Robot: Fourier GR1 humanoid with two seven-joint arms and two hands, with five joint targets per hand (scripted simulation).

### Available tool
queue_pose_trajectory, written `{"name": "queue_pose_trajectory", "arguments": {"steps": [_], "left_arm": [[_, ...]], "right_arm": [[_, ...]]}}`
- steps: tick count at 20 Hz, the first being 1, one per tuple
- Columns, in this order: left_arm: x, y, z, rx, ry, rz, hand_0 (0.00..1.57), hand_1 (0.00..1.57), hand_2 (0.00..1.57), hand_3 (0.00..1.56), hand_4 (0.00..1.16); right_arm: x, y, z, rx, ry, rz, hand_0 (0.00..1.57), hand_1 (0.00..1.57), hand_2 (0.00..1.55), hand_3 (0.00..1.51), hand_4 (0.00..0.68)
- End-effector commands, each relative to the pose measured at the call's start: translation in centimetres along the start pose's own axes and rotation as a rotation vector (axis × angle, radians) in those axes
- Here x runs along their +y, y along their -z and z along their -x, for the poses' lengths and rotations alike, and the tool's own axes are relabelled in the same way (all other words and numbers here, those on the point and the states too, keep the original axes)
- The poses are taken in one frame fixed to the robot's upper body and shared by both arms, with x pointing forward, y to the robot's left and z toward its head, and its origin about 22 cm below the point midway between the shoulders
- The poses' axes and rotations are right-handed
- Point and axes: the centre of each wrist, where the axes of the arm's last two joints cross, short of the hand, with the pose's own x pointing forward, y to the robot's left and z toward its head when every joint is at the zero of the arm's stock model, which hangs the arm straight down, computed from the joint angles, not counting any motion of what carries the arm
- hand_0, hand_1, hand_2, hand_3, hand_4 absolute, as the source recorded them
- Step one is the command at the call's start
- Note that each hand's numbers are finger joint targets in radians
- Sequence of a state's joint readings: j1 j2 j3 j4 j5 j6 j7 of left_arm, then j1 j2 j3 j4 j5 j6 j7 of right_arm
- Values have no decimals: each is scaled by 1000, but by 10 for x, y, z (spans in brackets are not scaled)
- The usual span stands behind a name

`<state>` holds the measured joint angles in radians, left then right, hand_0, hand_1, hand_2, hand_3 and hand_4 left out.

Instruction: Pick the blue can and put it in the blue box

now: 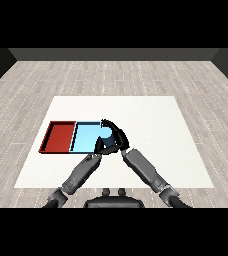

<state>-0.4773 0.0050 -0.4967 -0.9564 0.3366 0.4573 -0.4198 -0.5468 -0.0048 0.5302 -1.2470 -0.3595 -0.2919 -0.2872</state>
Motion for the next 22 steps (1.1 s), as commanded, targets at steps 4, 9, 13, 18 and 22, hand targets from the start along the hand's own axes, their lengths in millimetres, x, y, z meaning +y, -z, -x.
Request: {"name": "queue_pose_trajectory", "arguments": {"steps": [4, 9, 13, 18, 22], "left_arm": [[-9, -2, -4, -6, 31, -1, 1571, 1571, 1571, 1504, 1134], [12, -2, 18, -1, 75, -20, 1571, 1571, 1571, 1503, 1133], [29, 10, 3, -12, 83, -45, 1571, 1571, 1571, 1503, 1128], [19, -3, 17, -15, 142, -45, 1571, 1571, 1571, 1493, 1126], [49, 8, 5, 9, 164, -60, 1571, 1571, 1571, 1489, 1121]], "right_arm": [[-8, -14, 2, 4, 51, 34, 0, 0, 0, 0, 0], [-35, -11, -27, -15, 38, 26, 0, 0, 0, 0, 0], [-53, -14, -35, -46, 69, 66, 0, 0, 0, 0, 0], [-71, -60, -52, -123, 48, 169, 0, 0, 0, 0, 0], [-85, -80, -69, -159, 76, 238, 0, 0, 0, 0, 0]]}}
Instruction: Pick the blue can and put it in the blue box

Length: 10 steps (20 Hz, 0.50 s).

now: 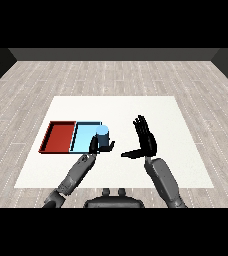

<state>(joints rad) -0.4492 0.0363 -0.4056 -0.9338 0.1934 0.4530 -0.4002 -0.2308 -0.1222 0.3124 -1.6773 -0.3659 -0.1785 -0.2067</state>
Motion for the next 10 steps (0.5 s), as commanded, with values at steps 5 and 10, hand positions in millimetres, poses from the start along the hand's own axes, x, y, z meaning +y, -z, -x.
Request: {"name": "queue_pose_trajectory", "arguments": {"steps": [5, 10], "left_arm": [[62, 16, 5, 66, 79, -57, 1571, 1571, 1571, 1501, 1132], [123, 34, 20, 204, 138, -200, 1571, 1571, 1571, 1496, 1120]], "right_arm": [[-51, -31, -33, -82, -40, 135, 0, 0, 0, 0, 0], [-68, -43, -35, -48, -67, 164, 0, 0, 0, 0, 0]]}}
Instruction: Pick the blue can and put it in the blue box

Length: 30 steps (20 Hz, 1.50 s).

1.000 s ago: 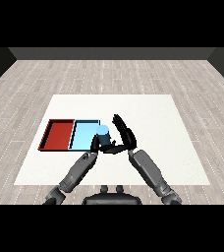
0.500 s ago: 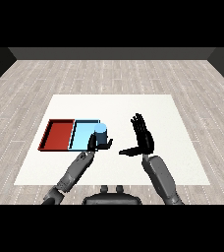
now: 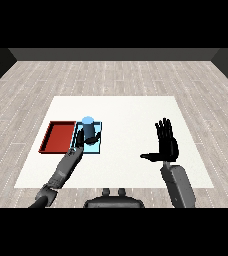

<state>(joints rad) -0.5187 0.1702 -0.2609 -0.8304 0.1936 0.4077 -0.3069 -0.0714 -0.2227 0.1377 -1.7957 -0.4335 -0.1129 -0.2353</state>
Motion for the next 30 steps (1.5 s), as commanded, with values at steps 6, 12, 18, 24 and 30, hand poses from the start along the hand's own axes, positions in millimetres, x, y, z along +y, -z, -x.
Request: {"name": "queue_pose_trajectory", "arguments": {"steps": [6, 12, 18, 24, 30], "left_arm": [[51, 33, 17, 235, 109, -133, 1571, 1571, 1571, 1517, 1068], [54, 36, 33, 403, 277, -177, 1571, 1571, 1548, 1401, 991], [51, 31, 43, 543, 343, -108, 1571, 1571, 1467, 1188, 938], [34, 15, 59, 658, 391, -29, 1500, 1500, 1398, 543, 854], [40, 2, 72, 705, 397, 38, 861, 861, 878, 478, 651]], "right_arm": [[1, 14, 9, 4, -21, 56, 0, 0, 0, 0, 0], [-21, -3, 23, 42, -27, 76, 0, 0, 0, 0, 0], [-36, -12, 52, 67, -34, 110, 0, 0, 0, 0, 0], [-31, 3, 44, 63, -23, 117, 0, 0, 0, 0, 0], [-33, -5, 34, 59, -18, 103, 0, 0, 0, 0, 0]]}}
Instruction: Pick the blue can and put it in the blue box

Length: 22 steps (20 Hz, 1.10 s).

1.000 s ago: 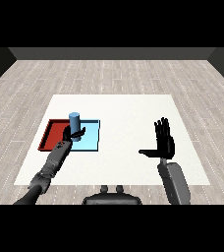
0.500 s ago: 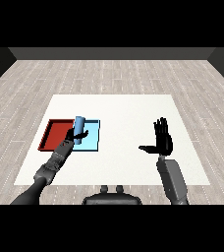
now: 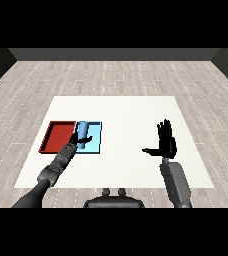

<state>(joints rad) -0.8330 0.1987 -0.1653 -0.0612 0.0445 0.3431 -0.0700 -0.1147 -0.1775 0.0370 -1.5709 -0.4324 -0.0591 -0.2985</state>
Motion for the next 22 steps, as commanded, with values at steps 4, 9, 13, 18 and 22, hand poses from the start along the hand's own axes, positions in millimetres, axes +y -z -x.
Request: {"name": "queue_pose_trajectory", "arguments": {"steps": [4, 9, 13, 18, 22], "left_arm": [[-9, -8, 39, 106, 84, -16, 0, 0, 0, 0, 0], [-2, -9, 48, -23, -41, -224, 0, 0, 0, 0, 0], [-6, -6, 1, -300, -194, -422, 0, 0, 0, 0, 0], [4, -10, -27, -676, -343, -273, 0, 0, 0, 0, 0], [-8, -27, -36, -894, -467, -191, 0, 0, 0, 0, 0]], "right_arm": [[4, -13, -2, -26, 36, 7, 0, 0, 0, 0, 0], [-6, -6, -15, -6, 40, -6, 0, 0, 0, 0, 0], [0, 0, -10, -8, 51, -22, 0, 0, 0, 0, 0], [0, -12, 0, -5, 78, -21, 0, 0, 0, 0, 0], [-1, -8, -6, 33, 7, -45, 0, 0, 0, 0, 0]]}}
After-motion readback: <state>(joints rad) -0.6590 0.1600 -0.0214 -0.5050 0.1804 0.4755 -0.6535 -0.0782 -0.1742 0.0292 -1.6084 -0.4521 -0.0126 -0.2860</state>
